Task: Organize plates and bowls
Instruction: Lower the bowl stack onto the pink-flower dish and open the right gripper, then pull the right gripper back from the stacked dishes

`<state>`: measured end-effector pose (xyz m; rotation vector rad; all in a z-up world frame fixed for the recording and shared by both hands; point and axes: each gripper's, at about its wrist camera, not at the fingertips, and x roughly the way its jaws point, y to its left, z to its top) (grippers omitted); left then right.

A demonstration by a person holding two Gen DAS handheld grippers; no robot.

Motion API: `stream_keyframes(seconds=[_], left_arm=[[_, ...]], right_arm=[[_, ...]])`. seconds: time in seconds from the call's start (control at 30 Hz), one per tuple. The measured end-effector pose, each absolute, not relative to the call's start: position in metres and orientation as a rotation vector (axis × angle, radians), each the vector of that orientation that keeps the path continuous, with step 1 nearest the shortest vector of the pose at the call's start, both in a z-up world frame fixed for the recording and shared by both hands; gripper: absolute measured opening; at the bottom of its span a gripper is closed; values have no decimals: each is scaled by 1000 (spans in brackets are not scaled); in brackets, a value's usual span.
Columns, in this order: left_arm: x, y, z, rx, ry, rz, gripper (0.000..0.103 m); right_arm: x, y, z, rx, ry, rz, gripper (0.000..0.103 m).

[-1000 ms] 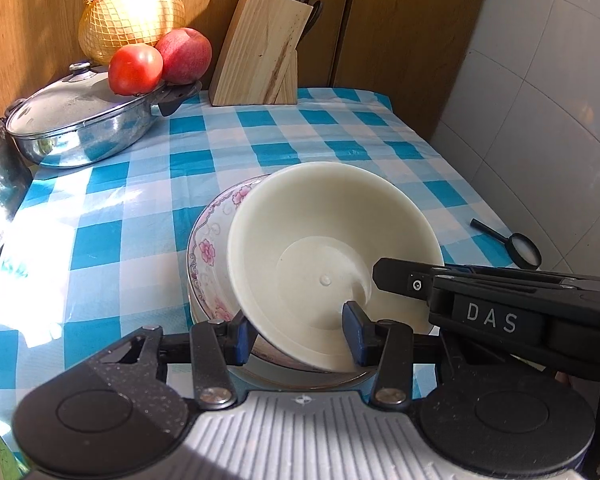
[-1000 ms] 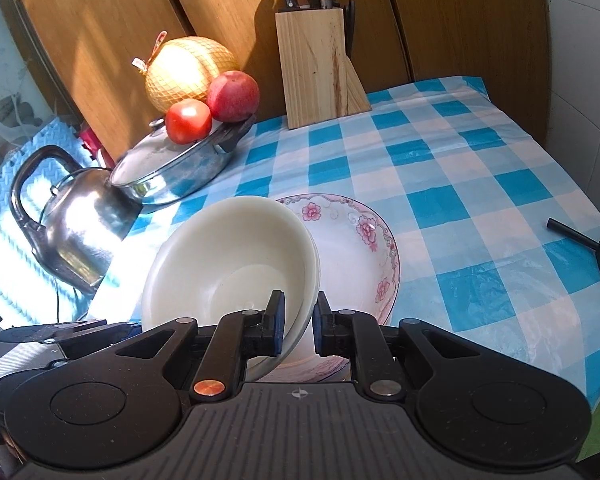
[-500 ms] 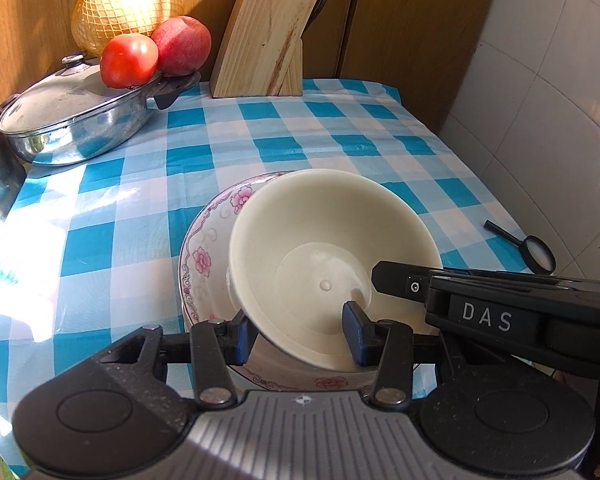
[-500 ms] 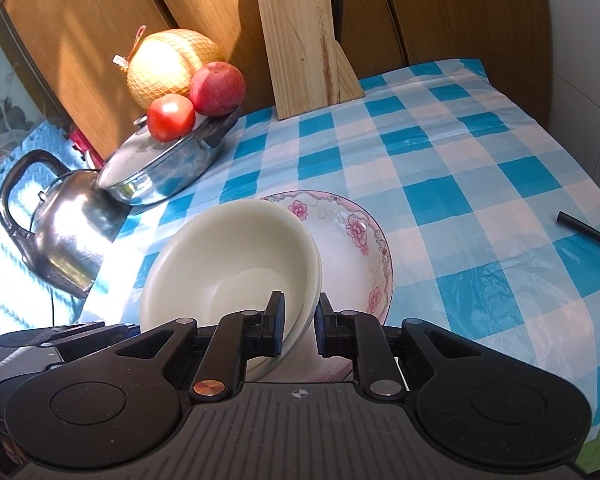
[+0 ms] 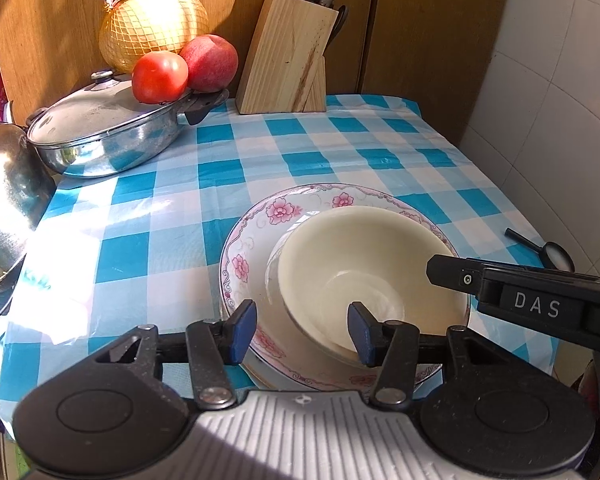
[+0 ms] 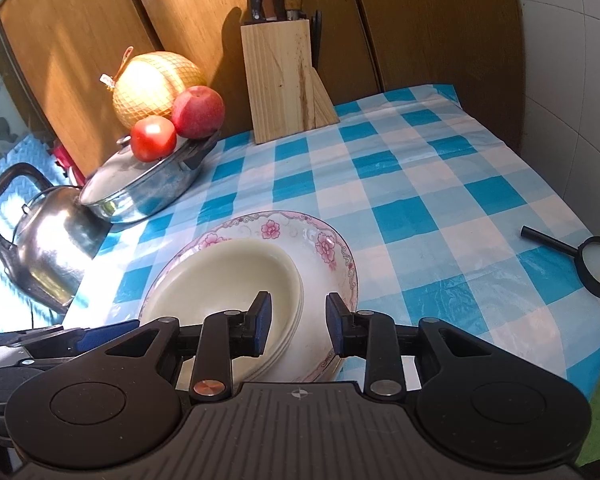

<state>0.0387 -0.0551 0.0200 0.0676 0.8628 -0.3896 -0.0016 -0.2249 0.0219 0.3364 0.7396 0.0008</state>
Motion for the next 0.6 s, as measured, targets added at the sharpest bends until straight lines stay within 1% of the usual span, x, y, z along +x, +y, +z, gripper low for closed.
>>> stream_keyframes(seconds=[0.2,0.37,0.6], left_arm=[[20,-33,27,27,793,-339,54],[0,-25,27,32,768,-330,60],[-13,-23,19,29,802,-351,62]], right_arm=[[-30,-210,32,278,682,9,40],[-49,-199,29,261,675,16,43],[-63,-188,24,238,687,22,44]])
